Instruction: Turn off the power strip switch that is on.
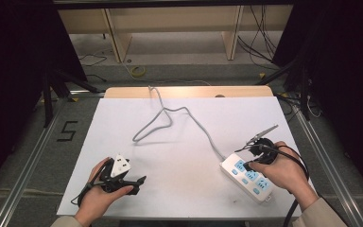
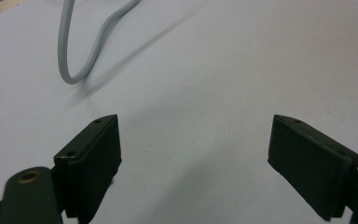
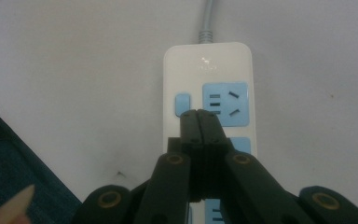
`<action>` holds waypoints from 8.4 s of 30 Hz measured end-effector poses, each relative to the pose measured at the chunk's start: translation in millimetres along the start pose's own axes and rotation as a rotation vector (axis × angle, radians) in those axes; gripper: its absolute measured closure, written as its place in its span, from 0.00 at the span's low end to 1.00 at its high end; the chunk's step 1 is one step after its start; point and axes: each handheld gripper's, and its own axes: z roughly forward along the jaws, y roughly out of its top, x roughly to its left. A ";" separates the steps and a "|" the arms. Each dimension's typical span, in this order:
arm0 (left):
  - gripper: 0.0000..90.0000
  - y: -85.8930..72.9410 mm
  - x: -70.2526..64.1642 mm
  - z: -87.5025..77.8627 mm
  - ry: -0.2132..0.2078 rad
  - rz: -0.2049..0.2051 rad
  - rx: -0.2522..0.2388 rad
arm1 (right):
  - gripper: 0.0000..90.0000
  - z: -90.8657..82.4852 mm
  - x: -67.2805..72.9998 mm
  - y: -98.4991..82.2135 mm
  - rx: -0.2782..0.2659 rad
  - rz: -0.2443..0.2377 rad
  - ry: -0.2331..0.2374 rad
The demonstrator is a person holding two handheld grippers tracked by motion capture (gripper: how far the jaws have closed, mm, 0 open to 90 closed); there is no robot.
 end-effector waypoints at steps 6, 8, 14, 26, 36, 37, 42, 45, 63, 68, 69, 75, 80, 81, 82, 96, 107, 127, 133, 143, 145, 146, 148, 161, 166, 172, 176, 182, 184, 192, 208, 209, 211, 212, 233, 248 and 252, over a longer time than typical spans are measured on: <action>0.19 -0.1 0.1 -0.1 0.000 0.000 -0.001 | 1.00 2.1 1.0 1.8 0.029 0.004 0.000; 0.19 -0.1 0.1 -0.2 0.000 0.000 0.000 | 1.00 2.7 0.9 2.1 0.034 0.001 0.001; 0.19 -0.2 0.2 -0.4 0.000 0.001 0.000 | 1.00 6.1 1.7 2.6 0.060 -0.003 -0.006; 0.19 -0.2 0.4 -0.5 0.002 0.000 -0.001 | 1.00 13.1 3.5 3.3 0.119 -0.018 -0.010; 0.19 -0.3 0.4 -0.3 0.003 -0.002 -0.002 | 1.00 16.0 4.3 3.6 0.140 -0.017 -0.015; 0.19 -0.3 0.4 -0.3 0.002 -0.001 -0.002 | 1.00 17.5 4.6 3.8 0.147 -0.022 -0.011; 0.19 -0.4 0.5 -0.2 0.003 -0.004 -0.003 | 1.00 21.6 6.6 4.0 0.164 -0.027 -0.010; 0.19 -0.5 0.5 -0.3 0.002 -0.002 -0.001 | 1.00 23.9 7.5 4.1 0.177 -0.029 -0.008; 0.18 -0.4 0.1 0.3 0.000 -0.004 -0.001 | 1.00 31.0 9.5 3.5 0.224 -0.032 -0.015; 0.18 -0.5 0.3 0.3 -0.001 -0.005 -0.001 | 1.00 32.7 10.1 3.4 0.232 -0.037 -0.015; 0.19 -0.4 0.3 0.3 -0.001 -0.006 -0.001 | 1.00 32.7 10.2 3.4 0.235 -0.034 -0.015; 0.19 -0.6 0.5 0.4 -0.001 -0.006 -0.001 | 1.00 33.4 10.2 3.2 0.238 -0.034 -0.015; 0.18 -0.3 0.3 0.6 -0.001 -0.004 0.000 | 1.00 34.4 10.2 2.9 0.245 -0.038 -0.016; 0.19 -0.3 0.3 0.7 0.000 -0.004 0.000 | 1.00 34.8 10.8 2.9 0.253 -0.034 -0.016; 0.18 -0.4 0.4 0.7 -0.001 -0.004 -0.001 | 1.00 35.2 10.9 2.8 0.253 -0.036 -0.016; 0.18 -0.3 0.3 0.6 -0.002 -0.004 -0.002 | 1.00 38.5 12.1 2.2 0.275 -0.050 -0.011; 0.19 -0.3 0.4 0.5 -0.002 -0.004 -0.001 | 1.00 39.4 12.2 2.5 0.283 -0.052 -0.011; 0.18 -0.2 0.2 0.6 -0.002 -0.003 0.000 | 1.00 39.7 11.2 3.9 0.271 -0.058 -0.030; 0.19 -0.4 0.3 0.5 -0.001 -0.003 -0.001 | 1.00 40.4 12.4 4.3 0.277 -0.055 -0.036; 0.19 -0.3 -0.1 0.7 -0.002 0.001 0.004 | 1.00 41.3 14.7 5.4 0.292 -0.049 -0.049; 0.18 -0.3 -0.1 0.8 -0.001 0.003 0.002 | 1.00 41.7 15.5 5.6 0.292 -0.051 -0.055; 0.19 -0.3 -0.1 0.8 -0.001 0.004 0.002 | 1.00 41.7 15.5 5.7 0.296 -0.055 -0.056; 0.18 -0.4 -0.3 0.8 -0.001 0.002 0.002 | 1.00 42.0 16.5 5.6 0.294 -0.053 -0.061; 0.19 -0.4 -0.9 0.6 0.001 -0.001 0.003 | 1.00 43.0 19.3 4.7 0.296 -0.053 -0.082; 0.18 -0.2 -0.7 0.4 0.002 -0.002 0.001 | 1.00 43.2 19.7 4.2 0.295 -0.058 -0.083; 0.18 -0.2 -0.5 0.2 0.003 -0.002 0.000 | 1.00 43.4 16.1 3.7 0.295 -0.039 -0.061; 0.18 0.0 -0.5 0.5 0.006 0.001 0.001 | 1.00 43.6 16.5 3.9 0.297 -0.043 -0.064; 0.18 0.1 -0.7 0.5 0.007 0.001 0.002 | 1.00 43.9 18.4 4.2 0.300 -0.049 -0.075; 0.19 -0.1 -0.5 0.6 0.006 0.001 0.003 | 1.00 43.9 17.6 4.2 0.299 -0.043 -0.070; 0.19 0.1 -0.1 0.1 0.003 0.002 0.003 | 1.00 43.6 16.2 3.7 0.294 -0.045 -0.060; 0.19 0.0 0.1 0.6 0.000 0.004 0.004 | 1.00 42.1 15.1 2.1 0.281 -0.041 -0.049; 0.19 -0.1 0.2 0.7 0.000 0.005 0.005 | 1.00 42.1 15.0 2.3 0.283 -0.042 -0.049; 0.19 -0.2 0.3 0.8 0.000 0.004 0.005 | 1.00 42.1 15.2 2.6 0.285 -0.048 -0.052; 0.19 -0.2 0.3 0.8 0.000 0.004 0.004 | 1.00 42.2 15.7 2.9 0.287 -0.048 -0.055; 0.19 -0.6 0.5 1.1 0.000 0.001 0.006 | 1.00 41.9 14.3 3.5 0.288 -0.050 -0.045; 0.19 -0.7 -0.5 2.3 -0.003 -0.004 0.005 | 1.00 38.8 14.8 3.8 0.279 -0.043 -0.042; 0.19 -0.3 -0.5 1.8 -0.001 -0.001 0.005 | 1.00 37.2 14.6 3.0 0.269 -0.047 -0.042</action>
